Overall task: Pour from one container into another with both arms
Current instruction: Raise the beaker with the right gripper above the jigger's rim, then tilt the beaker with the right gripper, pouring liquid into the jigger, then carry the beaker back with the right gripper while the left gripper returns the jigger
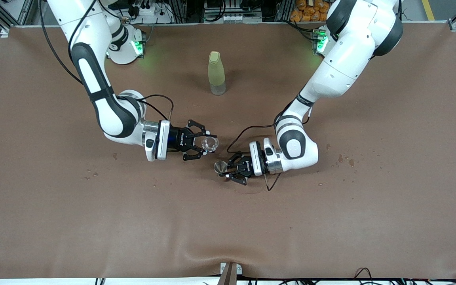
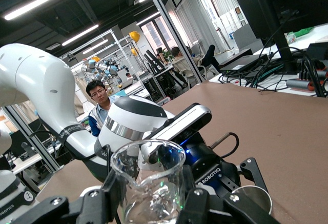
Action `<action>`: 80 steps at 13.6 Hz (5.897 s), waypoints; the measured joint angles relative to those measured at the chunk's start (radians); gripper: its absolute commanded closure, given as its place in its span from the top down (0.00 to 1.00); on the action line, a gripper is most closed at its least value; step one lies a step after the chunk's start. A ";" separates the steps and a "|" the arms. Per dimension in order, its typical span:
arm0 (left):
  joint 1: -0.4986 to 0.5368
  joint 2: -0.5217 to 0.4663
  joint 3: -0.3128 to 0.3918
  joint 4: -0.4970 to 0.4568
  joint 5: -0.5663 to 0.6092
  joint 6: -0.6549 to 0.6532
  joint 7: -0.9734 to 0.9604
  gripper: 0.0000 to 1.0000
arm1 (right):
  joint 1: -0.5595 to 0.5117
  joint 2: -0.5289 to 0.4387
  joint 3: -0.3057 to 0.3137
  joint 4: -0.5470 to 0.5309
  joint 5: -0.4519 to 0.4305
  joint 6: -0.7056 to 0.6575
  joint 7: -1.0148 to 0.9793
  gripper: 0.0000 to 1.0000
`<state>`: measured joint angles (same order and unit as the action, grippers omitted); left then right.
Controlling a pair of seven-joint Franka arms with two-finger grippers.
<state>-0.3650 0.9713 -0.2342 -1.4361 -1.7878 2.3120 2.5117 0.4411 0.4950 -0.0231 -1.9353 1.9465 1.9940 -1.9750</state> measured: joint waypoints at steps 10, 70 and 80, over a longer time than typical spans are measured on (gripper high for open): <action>-0.003 0.000 0.000 0.000 -0.005 0.000 0.000 0.00 | 0.027 0.088 0.003 0.070 0.001 -0.005 0.286 0.23; 0.127 -0.061 0.013 -0.073 0.097 -0.012 0.004 0.00 | -0.515 0.135 -0.035 0.280 -0.644 -0.378 0.511 0.18; 0.561 -0.177 0.014 -0.206 0.543 -0.447 -0.005 0.00 | -0.807 0.275 -0.035 0.291 -0.771 -0.491 -0.518 0.19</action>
<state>0.1962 0.7939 -0.2206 -1.6424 -1.2449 1.8645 2.5065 -0.3658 0.7700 -0.0584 -1.6439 1.1754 1.5029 -2.4925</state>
